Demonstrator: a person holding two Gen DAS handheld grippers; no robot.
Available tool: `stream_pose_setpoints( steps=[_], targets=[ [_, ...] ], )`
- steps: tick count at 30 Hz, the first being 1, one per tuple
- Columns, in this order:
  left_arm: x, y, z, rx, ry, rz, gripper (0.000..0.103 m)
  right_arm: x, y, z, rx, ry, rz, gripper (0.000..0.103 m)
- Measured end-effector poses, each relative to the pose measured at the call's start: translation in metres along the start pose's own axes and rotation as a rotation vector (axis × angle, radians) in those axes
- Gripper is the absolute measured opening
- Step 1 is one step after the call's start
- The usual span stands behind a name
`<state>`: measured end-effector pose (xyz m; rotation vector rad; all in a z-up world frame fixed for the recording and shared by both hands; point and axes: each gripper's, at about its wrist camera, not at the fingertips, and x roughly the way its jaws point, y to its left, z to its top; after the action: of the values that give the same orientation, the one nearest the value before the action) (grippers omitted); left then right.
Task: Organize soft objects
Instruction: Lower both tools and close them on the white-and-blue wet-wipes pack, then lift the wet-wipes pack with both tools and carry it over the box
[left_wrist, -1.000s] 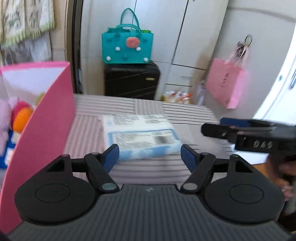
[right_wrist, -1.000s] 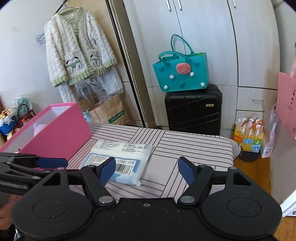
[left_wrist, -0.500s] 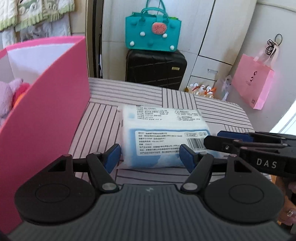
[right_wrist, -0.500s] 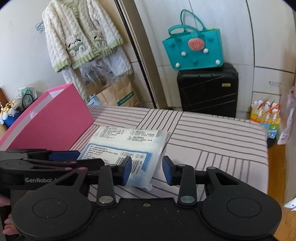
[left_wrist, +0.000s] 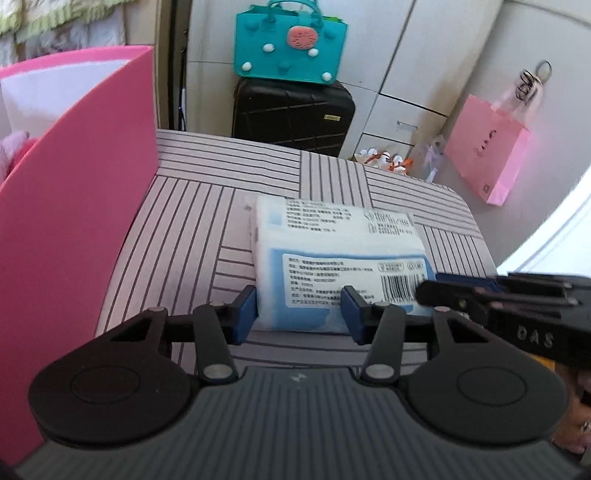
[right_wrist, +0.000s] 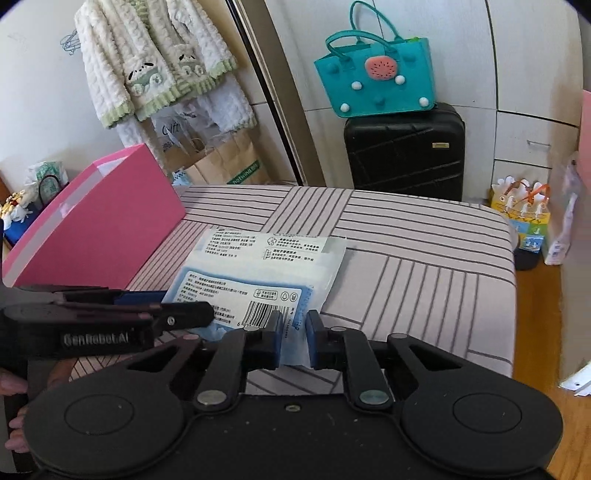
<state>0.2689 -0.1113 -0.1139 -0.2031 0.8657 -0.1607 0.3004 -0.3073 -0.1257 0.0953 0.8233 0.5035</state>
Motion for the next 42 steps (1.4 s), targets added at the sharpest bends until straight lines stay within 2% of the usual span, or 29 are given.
stream_pose_setpoints(
  steps=[4, 5, 12, 15, 18, 19, 20, 24, 32, 42],
  targets=[
    [0.005, 0.004, 0.006, -0.019, -0.021, 0.031, 0.053, -0.001, -0.003, 0.002, 0.007, 0.007, -0.028, 0.027],
    [0.007, 0.005, 0.007, -0.030, -0.013, 0.033, 0.054, 0.000, -0.004, 0.003, 0.016, 0.006, -0.028, 0.032],
    [0.012, 0.007, 0.011, -0.035, -0.016, 0.012, 0.056, 0.014, -0.013, 0.010, 0.120, 0.007, -0.023, 0.047],
    [0.013, 0.007, 0.010, -0.031, -0.022, 0.000, 0.054, 0.019, -0.012, 0.008, 0.145, -0.003, -0.011, 0.047],
    [0.013, 0.008, 0.009, -0.028, -0.026, -0.028, 0.048, 0.019, -0.010, 0.004, 0.149, -0.021, -0.020, 0.046],
    [0.013, 0.008, 0.009, -0.024, -0.025, -0.034, 0.045, 0.018, -0.010, 0.002, 0.155, -0.032, -0.022, 0.043],
    [0.013, 0.007, 0.008, -0.024, -0.024, -0.039, 0.043, 0.018, -0.009, 0.000, 0.156, -0.045, -0.029, 0.031],
    [0.009, 0.004, 0.005, 0.005, -0.046, -0.041, 0.037, 0.016, -0.007, -0.006, 0.198, -0.078, -0.019, 0.029],
    [-0.015, 0.009, -0.003, 0.035, -0.032, -0.135, 0.037, 0.002, 0.008, -0.020, 0.235, -0.091, -0.079, 0.030],
    [-0.049, 0.006, -0.015, 0.096, -0.024, -0.176, 0.037, -0.027, 0.042, -0.039, 0.211, -0.084, -0.119, 0.034]
  ],
)
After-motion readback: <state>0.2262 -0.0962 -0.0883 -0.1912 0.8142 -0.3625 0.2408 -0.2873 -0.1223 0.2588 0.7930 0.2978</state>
